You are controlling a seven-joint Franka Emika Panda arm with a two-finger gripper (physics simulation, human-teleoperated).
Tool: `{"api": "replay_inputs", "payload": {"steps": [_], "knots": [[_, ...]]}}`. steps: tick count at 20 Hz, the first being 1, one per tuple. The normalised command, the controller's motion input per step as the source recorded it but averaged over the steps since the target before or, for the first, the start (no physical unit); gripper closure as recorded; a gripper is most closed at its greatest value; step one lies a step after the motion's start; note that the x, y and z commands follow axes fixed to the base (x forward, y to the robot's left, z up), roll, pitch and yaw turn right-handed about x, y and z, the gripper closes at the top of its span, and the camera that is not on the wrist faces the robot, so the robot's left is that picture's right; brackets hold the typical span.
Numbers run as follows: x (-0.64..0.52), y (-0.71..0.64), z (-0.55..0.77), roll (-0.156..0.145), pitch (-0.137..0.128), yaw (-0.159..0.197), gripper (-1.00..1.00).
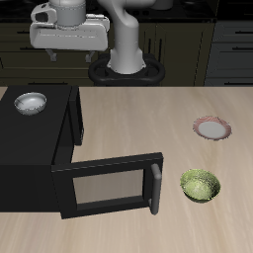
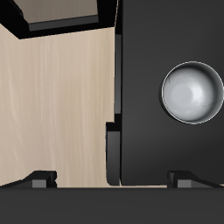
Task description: Place the white bowl on the plate
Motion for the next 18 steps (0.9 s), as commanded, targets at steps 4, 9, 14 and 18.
{"api": "replay_inputs", "payload": {"steps": [4,9,14,18], "knots": [[0.18,-0.41,0.00,-0.036,0.016,0.022,-1.00],[0.07,-0.22,-0.01,-0.015,0.004,0.005,-1.00],[0.02,-0.15,-0.01,0.001,0.009,0.017,-1.00],[-0.01,-0.27,0.08,-0.024,-0.013,0.011,-1.00]]}}
